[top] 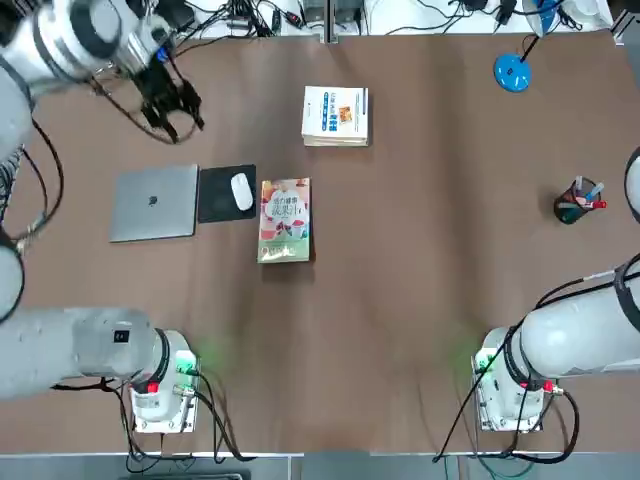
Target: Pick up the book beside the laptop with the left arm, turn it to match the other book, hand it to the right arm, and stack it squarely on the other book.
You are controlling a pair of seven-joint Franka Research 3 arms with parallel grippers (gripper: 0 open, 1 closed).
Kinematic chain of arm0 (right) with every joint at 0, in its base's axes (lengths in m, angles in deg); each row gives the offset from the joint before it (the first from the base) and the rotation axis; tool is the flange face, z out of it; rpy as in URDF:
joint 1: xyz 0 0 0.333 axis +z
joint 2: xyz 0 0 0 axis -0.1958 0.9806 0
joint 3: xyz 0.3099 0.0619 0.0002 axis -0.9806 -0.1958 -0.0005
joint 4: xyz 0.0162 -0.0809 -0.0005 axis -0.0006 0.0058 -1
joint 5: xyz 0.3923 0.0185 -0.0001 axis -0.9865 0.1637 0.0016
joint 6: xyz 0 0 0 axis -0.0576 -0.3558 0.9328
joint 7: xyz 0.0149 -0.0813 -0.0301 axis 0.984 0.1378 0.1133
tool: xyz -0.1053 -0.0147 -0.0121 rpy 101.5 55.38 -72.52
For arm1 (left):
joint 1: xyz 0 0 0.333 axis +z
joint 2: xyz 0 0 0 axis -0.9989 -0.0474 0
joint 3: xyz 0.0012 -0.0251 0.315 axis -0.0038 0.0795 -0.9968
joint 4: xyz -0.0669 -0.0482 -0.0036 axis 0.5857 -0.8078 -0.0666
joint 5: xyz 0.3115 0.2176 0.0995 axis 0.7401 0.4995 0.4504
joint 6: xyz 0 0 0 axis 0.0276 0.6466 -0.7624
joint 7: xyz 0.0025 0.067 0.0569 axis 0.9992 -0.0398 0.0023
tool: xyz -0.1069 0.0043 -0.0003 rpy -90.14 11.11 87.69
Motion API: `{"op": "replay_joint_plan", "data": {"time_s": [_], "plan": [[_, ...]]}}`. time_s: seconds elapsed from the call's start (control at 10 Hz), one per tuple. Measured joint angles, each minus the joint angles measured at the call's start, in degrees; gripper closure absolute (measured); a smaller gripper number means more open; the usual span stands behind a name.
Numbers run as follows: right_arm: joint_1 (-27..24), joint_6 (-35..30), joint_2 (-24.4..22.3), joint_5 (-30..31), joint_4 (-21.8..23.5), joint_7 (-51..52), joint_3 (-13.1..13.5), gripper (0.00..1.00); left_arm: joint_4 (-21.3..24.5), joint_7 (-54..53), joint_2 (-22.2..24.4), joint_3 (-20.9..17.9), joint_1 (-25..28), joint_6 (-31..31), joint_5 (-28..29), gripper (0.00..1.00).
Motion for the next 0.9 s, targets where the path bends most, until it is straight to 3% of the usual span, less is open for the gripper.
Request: {"op": "replay_joint_plan", "data": {"time_s": [0.2,0.4,0.6,0.9], "plan": [[0.0,0.0,0.0,0.0,-0.2,0.0,0.1,0.0,10.0,0.1,1.2,5.8,-0.1,7.5,-4.6,0.02],[-0.1,0.0,0.0,0.0,-0.2,0.0,0.1,0.0,16.1,-0.4,-0.9,11.8,0.0,17.1,-12.7,0.02],[-0.1,0.0,0.0,0.0,-0.2,0.0,0.1,0.0,17.6,-2.2,-7.3,17.8,-0.3,25.2,-20.4,0.01],[0.1,-0.3,0.0,0.0,-0.2,0.0,0.0,0.0,20.7,-24.8,-16.4,18.1,2.0,28.4,-36.7,0.03]]}}
